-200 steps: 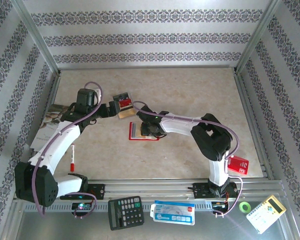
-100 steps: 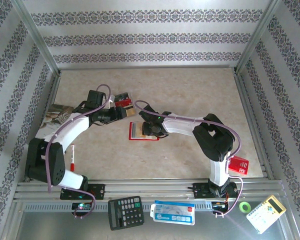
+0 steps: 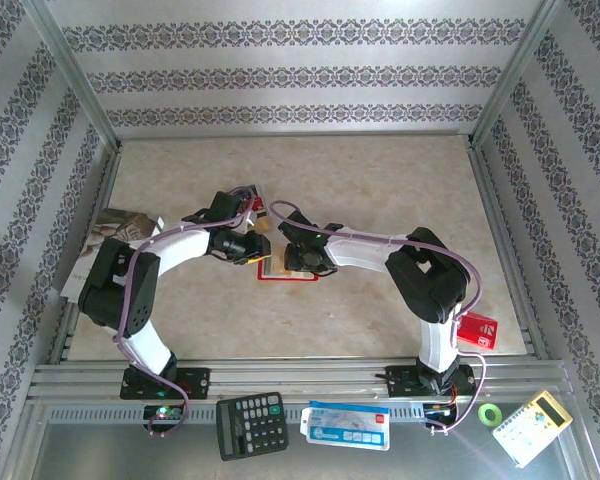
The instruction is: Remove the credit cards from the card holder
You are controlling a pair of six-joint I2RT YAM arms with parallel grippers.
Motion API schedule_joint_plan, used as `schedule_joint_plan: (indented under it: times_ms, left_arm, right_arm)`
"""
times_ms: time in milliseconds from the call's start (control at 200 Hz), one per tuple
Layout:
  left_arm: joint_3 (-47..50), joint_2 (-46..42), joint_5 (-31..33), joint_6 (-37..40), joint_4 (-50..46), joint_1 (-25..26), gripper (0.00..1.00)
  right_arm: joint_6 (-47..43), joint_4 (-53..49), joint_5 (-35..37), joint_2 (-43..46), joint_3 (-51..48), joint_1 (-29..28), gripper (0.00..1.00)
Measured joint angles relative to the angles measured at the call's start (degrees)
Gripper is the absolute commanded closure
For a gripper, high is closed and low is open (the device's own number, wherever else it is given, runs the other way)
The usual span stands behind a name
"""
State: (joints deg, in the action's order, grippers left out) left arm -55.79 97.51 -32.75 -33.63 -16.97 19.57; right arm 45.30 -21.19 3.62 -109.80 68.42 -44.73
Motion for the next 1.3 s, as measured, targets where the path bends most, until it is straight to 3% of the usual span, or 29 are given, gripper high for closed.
schedule_joint_plan:
  times_ms: [230,819,1304]
  left_arm:
    - [0.00,2.45,-0.28,-1.46,2.27,0.39,0.80]
    - [-0.90,5.75,-3.80,-1.77,4.39,0.81,0.81]
    - [-0.94,5.73,-8.66,-1.29,6.23,1.07,0.81]
  right_arm:
    - [-0.04,0.04,0.00,0.00,0.00,-0.02,0.53]
    - [-0.07,0.33,-0.26,0.07,-0.13,0.13,0.54]
    - [2.56,9.84,-8.57,9.68,-10.36,4.02,0.50]
